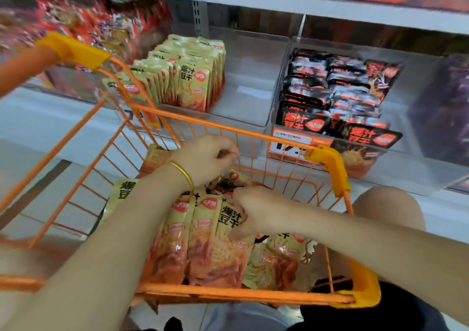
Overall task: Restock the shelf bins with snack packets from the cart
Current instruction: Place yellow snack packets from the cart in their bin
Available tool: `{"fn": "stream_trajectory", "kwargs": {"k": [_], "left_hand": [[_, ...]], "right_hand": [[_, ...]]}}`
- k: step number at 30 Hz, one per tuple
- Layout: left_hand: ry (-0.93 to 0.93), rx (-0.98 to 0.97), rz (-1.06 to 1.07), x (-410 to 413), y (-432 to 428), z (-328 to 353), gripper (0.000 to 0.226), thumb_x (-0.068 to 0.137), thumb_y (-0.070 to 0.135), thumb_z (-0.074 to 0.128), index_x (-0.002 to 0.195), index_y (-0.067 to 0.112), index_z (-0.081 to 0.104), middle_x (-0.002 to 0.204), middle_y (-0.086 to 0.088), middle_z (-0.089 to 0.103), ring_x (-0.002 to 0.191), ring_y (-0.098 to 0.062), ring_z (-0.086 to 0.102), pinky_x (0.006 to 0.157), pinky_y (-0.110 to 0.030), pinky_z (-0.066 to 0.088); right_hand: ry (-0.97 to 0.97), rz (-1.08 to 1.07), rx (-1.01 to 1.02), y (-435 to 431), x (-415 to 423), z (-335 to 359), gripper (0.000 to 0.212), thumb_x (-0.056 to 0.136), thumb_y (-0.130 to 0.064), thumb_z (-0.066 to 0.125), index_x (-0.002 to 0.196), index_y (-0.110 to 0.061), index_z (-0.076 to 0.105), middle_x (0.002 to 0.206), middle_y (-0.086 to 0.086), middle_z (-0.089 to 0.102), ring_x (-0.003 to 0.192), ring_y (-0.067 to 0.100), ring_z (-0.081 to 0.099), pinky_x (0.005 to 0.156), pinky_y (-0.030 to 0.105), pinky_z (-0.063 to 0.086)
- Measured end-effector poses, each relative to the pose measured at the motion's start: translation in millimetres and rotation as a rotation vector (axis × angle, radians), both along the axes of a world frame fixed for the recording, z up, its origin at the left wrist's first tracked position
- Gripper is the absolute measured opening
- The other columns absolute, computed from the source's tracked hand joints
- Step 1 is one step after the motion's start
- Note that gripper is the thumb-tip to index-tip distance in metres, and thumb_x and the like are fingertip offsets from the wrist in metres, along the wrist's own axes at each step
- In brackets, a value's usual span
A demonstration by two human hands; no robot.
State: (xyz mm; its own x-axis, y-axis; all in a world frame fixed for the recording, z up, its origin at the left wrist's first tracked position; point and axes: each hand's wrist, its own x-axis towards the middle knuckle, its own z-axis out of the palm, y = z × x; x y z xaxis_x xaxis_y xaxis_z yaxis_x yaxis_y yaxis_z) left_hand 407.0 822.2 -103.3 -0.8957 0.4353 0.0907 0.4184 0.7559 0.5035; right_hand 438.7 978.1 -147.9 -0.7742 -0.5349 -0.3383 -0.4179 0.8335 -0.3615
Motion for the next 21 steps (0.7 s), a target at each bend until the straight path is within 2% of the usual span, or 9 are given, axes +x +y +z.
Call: {"fn": "stream_trajectory", "kwargs": {"k": [2,5,8,9,11,14,16,19,21], "left_hand": [[-0.078,0.034,-0.02,1,0,1,0.015,0.092,0.022,0.056,0.096,0.015,0.068,0.097,0.001,0.066,0.089,-0.011,0.056,0.072,-0.021,0.038],[-0.22,0.113,-0.053,3,-4,5,0.014,0.091,0.025,0.056,0.096,0.018,0.067,0.082,0.012,0.059,0.074,0.002,0.051,0.065,-0.01,0.037],[-0.354,0.228,-0.019,3,-14,14,0.009,0.09,0.026,0.057,0.094,0.022,0.064,0.087,0.009,0.061,0.073,0.003,0.054,0.063,-0.01,0.041],[-0.391,0.303,0.005,2,-18,17,0.008,0.09,0.023,0.058,0.095,0.021,0.064,0.087,0.006,0.063,0.072,0.004,0.055,0.06,-0.008,0.042],[-0.433,0.436,0.048,0,-25,25,0.008,0.089,0.015,0.06,0.093,0.019,0.064,0.079,0.005,0.062,0.062,0.005,0.055,0.053,-0.008,0.04],[-0.38,0.54,0.156,-10,-36,36,0.009,0.088,0.008,0.06,0.086,0.017,0.062,0.063,0.006,0.058,0.055,-0.004,0.051,0.048,-0.012,0.039],[-0.313,0.612,0.224,-20,-44,46,0.009,0.088,0.008,0.06,0.088,0.017,0.062,0.058,0.007,0.059,0.048,-0.004,0.05,0.047,-0.016,0.04],[-0.137,0.727,0.33,-35,-53,59,0.017,0.089,0.01,0.06,0.105,0.013,0.058,0.071,0.002,0.06,0.051,-0.003,0.054,0.05,-0.018,0.046],[0.107,0.725,0.42,-41,-59,59,0.022,0.089,0.008,0.058,0.108,0.016,0.052,0.081,0.004,0.059,0.064,-0.002,0.055,0.06,-0.014,0.047]], "right_hand": [[-0.134,-0.031,-0.093,-5,2,7,0.044,0.074,-0.04,0.077,0.075,-0.009,0.045,0.073,0.01,0.037,0.063,0.018,0.036,0.052,0.031,0.023],[-0.24,-0.16,-0.338,-3,1,31,0.042,0.078,-0.021,0.076,0.066,-0.013,0.036,0.062,-0.003,0.028,0.05,0.008,0.028,0.049,0.022,0.02],[-0.177,-0.315,-0.506,0,-11,51,0.025,0.077,-0.018,0.076,0.081,-0.013,0.052,0.07,-0.011,0.045,0.064,-0.004,0.045,0.054,0.008,0.032],[-0.124,-0.343,-0.552,0,-16,57,0.024,0.076,-0.019,0.077,0.081,-0.014,0.054,0.072,-0.01,0.05,0.066,-0.004,0.049,0.055,0.008,0.034],[-0.026,-0.388,-0.621,-4,-26,71,0.023,0.075,-0.019,0.078,0.075,-0.017,0.055,0.066,-0.006,0.052,0.052,-0.005,0.047,0.048,0.009,0.033],[-0.025,-0.428,-0.767,-14,-42,91,0.019,0.079,-0.021,0.075,0.079,-0.016,0.057,0.066,-0.004,0.057,0.046,-0.004,0.049,0.046,0.014,0.04],[-0.043,-0.384,-0.762,-21,-51,103,0.017,0.081,-0.025,0.073,0.085,-0.014,0.061,0.067,-0.007,0.059,0.047,-0.004,0.053,0.045,0.017,0.043],[0.024,-0.301,-0.716,-34,-70,120,0.008,0.083,-0.018,0.071,0.089,-0.014,0.066,0.069,-0.008,0.062,0.048,-0.006,0.053,0.043,0.011,0.04],[0.095,-0.404,-0.825,-43,-93,126,0.009,0.084,-0.017,0.071,0.081,-0.018,0.062,0.07,-0.004,0.062,0.048,-0.003,0.053,0.041,0.015,0.043]]}}
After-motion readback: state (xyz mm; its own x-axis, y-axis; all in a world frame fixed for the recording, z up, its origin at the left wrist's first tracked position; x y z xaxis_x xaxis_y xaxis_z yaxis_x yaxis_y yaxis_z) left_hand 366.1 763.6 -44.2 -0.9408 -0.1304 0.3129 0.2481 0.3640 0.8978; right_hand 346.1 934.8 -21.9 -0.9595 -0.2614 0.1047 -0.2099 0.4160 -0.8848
